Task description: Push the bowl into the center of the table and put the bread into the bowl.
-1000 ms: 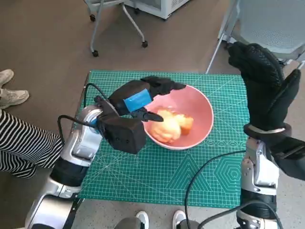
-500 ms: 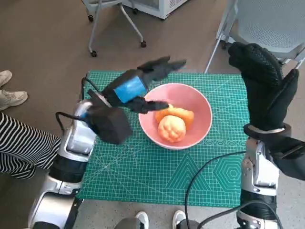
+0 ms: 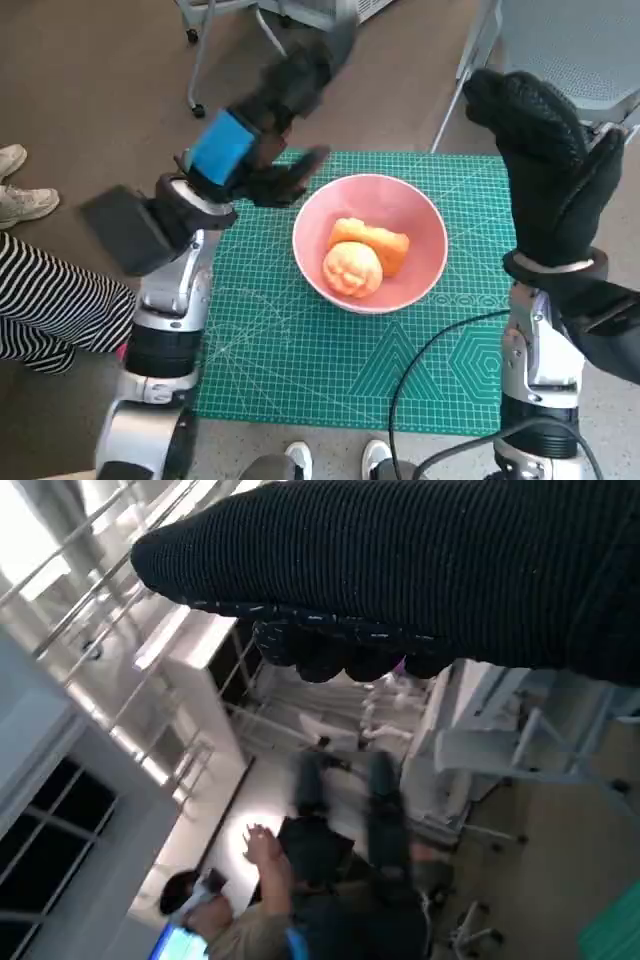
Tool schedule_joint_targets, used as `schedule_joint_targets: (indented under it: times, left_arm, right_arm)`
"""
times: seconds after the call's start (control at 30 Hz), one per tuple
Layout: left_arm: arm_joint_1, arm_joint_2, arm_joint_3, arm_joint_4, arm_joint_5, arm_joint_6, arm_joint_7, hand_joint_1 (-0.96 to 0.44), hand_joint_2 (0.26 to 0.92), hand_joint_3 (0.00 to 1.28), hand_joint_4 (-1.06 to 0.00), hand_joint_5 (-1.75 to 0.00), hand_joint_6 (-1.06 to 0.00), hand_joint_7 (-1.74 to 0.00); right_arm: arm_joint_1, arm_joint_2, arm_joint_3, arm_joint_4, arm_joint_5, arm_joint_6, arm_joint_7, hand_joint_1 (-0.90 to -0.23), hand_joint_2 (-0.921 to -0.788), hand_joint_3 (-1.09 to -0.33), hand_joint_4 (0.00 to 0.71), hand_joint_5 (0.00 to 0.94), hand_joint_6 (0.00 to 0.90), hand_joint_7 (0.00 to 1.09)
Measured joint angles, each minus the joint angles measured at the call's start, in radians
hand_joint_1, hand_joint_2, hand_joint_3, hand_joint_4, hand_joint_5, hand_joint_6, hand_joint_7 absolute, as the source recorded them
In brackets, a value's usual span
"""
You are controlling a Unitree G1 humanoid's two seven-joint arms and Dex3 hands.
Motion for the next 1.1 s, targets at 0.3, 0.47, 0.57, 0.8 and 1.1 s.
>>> schedule_joint_targets:
  times: [0.3,0.47,0.57,0.8,1.1]
  left_arm:
    - [0.031,-0.029,0.025,-0.002,-0.041,-0.039,-0.013,-0.82,0.921,0.47,-0.07,-0.02,-0.23,-0.1]
    - [0.036,-0.031,0.03,0.0,-0.044,-0.059,-0.022,-0.81,0.921,0.43,-0.09,-0.02,-0.24,-0.12]
    - [0.036,-0.033,0.029,0.003,-0.045,-0.061,-0.026,-0.81,0.921,0.43,-0.09,-0.02,-0.24,-0.12]
    - [0.036,-0.034,0.02,0.019,-0.027,-0.069,-0.033,-0.8,0.921,0.46,-0.08,-0.01,-0.14,-0.22]
    - [0.036,-0.03,0.01,0.042,0.01,-0.109,-0.038,-0.79,0.921,0.51,-0.06,0.0,0.0,-0.39]
  right_arm:
    - [-0.022,-0.011,-0.001,0.01,0.0,-0.009,0.002,-0.652,-0.921,-0.613,0.193,0.009,0.049,0.56]
    - [-0.023,-0.019,-0.001,0.028,-0.002,-0.02,0.002,-0.654,-0.921,-0.618,0.193,0.008,0.049,0.56]
    - [-0.024,-0.021,0.0,0.038,-0.004,-0.026,0.002,-0.657,-0.921,-0.619,0.193,0.008,0.05,0.56]
    - [-0.025,-0.021,0.005,0.06,-0.036,-0.042,0.001,-0.652,-0.921,-0.642,0.194,0.007,0.038,0.56]
    - [-0.034,-0.023,0.005,0.082,-0.037,-0.062,0.004,-0.647,-0.921,-0.661,0.185,0.002,0.022,0.56]
